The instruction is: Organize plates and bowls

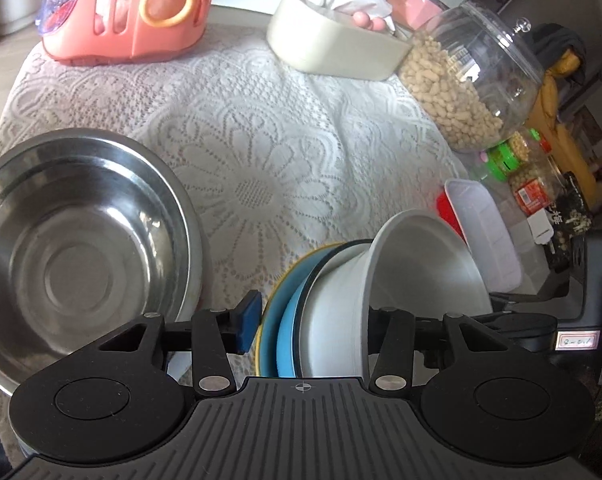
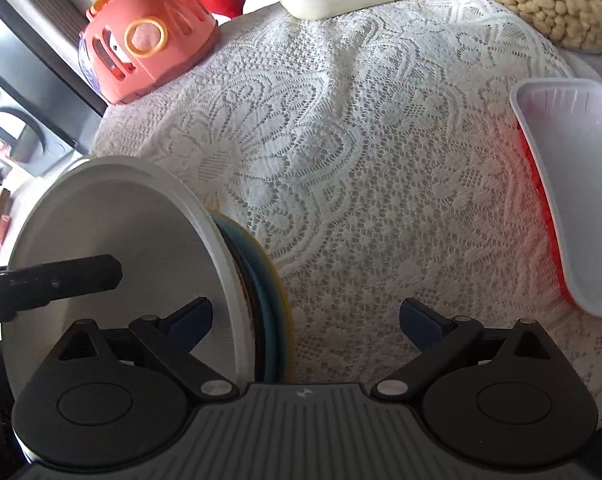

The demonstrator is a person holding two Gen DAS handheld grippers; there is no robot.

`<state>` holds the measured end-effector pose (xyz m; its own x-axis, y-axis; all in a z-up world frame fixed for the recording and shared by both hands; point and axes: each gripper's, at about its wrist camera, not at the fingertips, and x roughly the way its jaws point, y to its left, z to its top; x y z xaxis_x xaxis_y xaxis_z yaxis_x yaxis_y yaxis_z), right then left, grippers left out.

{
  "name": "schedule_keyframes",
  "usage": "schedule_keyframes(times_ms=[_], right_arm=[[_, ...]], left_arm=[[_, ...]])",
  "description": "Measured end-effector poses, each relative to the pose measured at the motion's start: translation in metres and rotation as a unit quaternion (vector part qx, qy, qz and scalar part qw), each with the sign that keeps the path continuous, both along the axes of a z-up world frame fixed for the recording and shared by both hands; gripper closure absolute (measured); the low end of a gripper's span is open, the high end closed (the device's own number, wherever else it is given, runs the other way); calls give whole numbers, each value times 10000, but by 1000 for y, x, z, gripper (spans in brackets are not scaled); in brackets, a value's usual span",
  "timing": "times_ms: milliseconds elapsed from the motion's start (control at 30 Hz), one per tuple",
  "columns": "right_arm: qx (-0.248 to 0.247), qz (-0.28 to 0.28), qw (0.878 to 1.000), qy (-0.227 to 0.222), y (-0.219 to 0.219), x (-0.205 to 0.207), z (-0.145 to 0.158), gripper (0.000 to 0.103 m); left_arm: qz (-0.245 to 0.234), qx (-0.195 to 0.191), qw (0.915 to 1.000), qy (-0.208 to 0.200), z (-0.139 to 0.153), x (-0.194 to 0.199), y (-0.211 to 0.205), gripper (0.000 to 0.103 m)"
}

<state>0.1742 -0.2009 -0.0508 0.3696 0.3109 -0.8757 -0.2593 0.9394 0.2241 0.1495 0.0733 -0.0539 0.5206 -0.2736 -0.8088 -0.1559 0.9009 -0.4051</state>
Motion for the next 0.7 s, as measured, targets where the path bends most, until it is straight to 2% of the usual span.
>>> schedule_keyframes(times_ms=[67,200,267,433,600,667,700], right_arm=[[73,168,9998,78,4,1,3,5],[771,467,9945,530,5,1,3,10],[933,611,9923,538,5,-2,3,13],[1160,884,9888,310,9,-2,11,15],[967,730,9924,215,4,2,10,15],[790,699,9942,191,4,0,7,15],[717,684,9949,205,3,-1,4,15]], left_arm=[[-6,-51,10000,36,-1,-1,1,54],[65,-338,9994,64,-3,-1,12,55],[99,-404,9991,89,-4,1,14,56],[165,-404,9989,172,-5,10,18,59],[3,-101,9993,371,-6,18,12,61],[-115,-156,9990,398,-7,18,9,62],[-137,-180,9990,390,-8,18,8,59]])
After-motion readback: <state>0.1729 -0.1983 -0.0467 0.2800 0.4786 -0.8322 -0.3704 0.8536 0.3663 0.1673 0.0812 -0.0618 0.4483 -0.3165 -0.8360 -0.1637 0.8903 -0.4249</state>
